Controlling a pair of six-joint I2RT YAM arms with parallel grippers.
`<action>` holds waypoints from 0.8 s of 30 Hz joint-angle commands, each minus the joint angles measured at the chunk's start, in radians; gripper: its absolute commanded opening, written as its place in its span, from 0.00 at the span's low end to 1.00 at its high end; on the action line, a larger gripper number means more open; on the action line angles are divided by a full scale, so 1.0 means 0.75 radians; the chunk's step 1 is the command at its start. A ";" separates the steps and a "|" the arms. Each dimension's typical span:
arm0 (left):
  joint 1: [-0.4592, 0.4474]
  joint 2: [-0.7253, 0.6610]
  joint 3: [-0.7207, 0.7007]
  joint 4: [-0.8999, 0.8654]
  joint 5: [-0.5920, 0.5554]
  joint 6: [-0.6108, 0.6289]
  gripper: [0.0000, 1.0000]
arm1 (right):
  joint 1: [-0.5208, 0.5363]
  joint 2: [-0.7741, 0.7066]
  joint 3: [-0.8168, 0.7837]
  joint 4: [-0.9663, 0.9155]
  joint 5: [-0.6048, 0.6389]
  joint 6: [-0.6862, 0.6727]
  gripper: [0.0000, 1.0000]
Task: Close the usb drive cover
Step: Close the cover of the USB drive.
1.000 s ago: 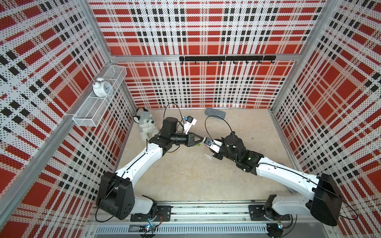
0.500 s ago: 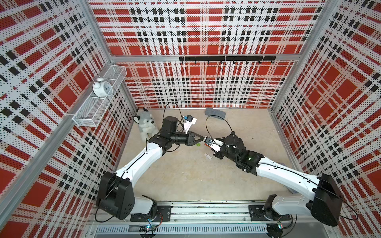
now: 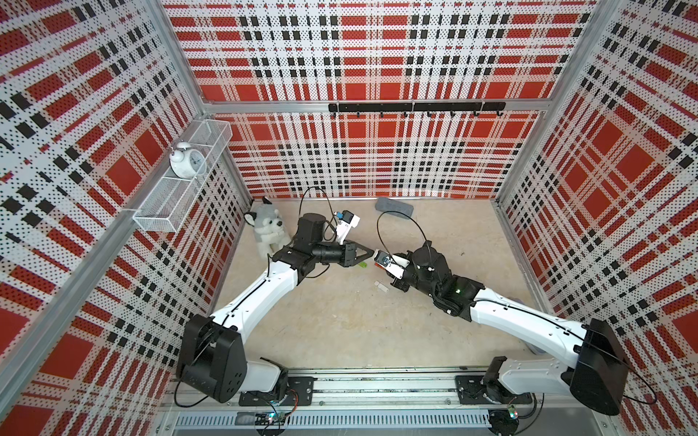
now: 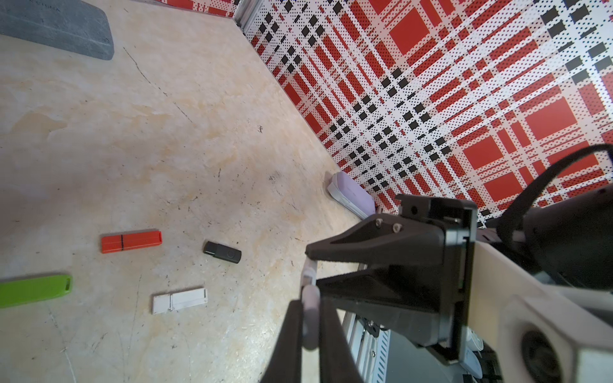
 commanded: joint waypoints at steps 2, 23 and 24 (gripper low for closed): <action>-0.011 0.021 0.028 -0.003 0.015 0.024 0.00 | 0.014 -0.037 -0.002 0.057 -0.016 -0.011 0.25; -0.021 0.041 0.044 -0.001 0.092 0.029 0.00 | 0.021 -0.057 -0.025 0.089 -0.045 -0.026 0.24; -0.021 0.041 0.043 -0.001 0.091 0.029 0.00 | 0.021 -0.055 -0.023 0.097 -0.048 -0.026 0.24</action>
